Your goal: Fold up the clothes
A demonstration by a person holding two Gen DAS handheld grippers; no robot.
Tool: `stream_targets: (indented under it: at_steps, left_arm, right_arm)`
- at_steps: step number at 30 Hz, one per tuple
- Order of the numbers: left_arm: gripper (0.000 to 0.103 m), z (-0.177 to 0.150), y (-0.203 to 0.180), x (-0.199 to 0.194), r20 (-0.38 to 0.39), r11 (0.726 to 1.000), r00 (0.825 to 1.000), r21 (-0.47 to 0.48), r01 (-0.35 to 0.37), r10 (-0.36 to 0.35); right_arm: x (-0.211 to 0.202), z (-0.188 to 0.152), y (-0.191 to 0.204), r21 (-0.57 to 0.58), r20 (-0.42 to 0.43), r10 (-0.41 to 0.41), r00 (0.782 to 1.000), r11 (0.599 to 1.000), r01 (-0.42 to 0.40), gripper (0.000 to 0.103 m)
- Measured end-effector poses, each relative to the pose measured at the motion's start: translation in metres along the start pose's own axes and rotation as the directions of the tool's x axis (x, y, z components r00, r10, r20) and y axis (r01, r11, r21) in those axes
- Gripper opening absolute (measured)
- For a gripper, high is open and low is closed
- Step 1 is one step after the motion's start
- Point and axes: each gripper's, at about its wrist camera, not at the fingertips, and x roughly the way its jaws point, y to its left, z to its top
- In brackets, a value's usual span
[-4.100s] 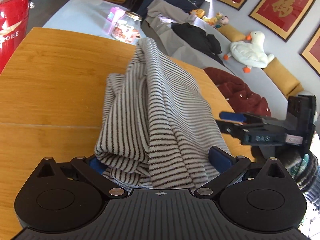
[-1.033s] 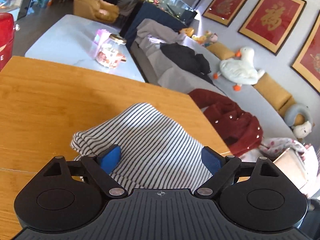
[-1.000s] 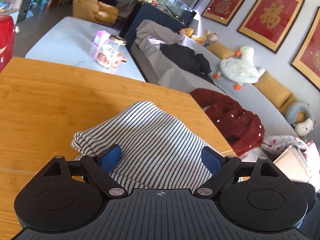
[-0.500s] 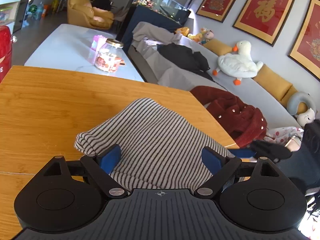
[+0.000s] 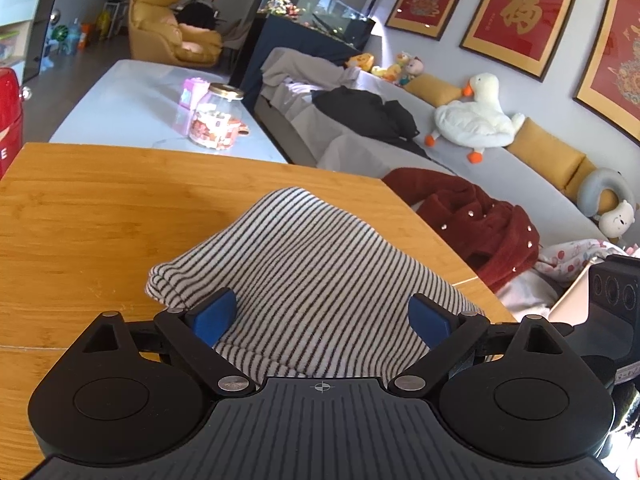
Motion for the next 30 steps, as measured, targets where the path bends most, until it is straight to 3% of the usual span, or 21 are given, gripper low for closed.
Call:
stream_targets:
  at_steps: [5,12,20,21,23,27,28,30]
  left_arm:
    - [0.096,-0.002,0.002,-0.002,0.002,1.000,1.000,0.008,0.002,-0.002]
    - [0.097,-0.005,0.002,-0.003,0.009,1.000,1.000,0.028,0.007,-0.007]
    - [0.097,-0.014,0.004,-0.009,0.022,0.999,1.000,0.039,0.006,-0.007]
    - [0.097,-0.014,0.005,-0.010,0.023,0.999,1.000,0.034,0.009,-0.010]
    - [0.098,-0.015,0.008,-0.011,0.024,1.000,0.999,0.022,0.022,-0.022]
    - [0.103,-0.015,0.014,-0.013,0.026,0.999,0.998,-0.003,0.048,-0.048]
    - [0.103,-0.014,0.014,-0.012,0.026,0.998,0.998,-0.006,0.056,-0.056]
    - [0.103,-0.013,0.015,-0.008,0.025,0.998,0.997,-0.003,0.068,-0.068]
  right_arm:
    - [-0.016,0.012,-0.007,0.057,0.029,0.052,0.998,0.997,-0.054,0.103]
    - [0.045,0.051,-0.006,0.044,-0.091,0.079,0.993,0.996,-0.075,0.099]
    - [0.115,0.097,-0.005,0.031,-0.227,0.105,0.968,0.994,-0.101,0.100]
    - [0.123,0.103,-0.004,0.029,-0.244,0.108,0.964,0.994,-0.104,0.098]
    - [0.141,0.114,-0.004,0.027,-0.278,0.114,0.954,0.993,-0.111,0.074]
    - [0.088,0.109,0.027,-0.148,-0.132,0.175,0.976,0.970,-0.194,0.064]
    - [0.081,0.106,0.029,-0.175,-0.108,0.166,0.980,0.967,-0.183,0.064]
    - [0.084,0.098,0.020,-0.198,-0.100,0.068,0.993,0.976,-0.087,0.064]
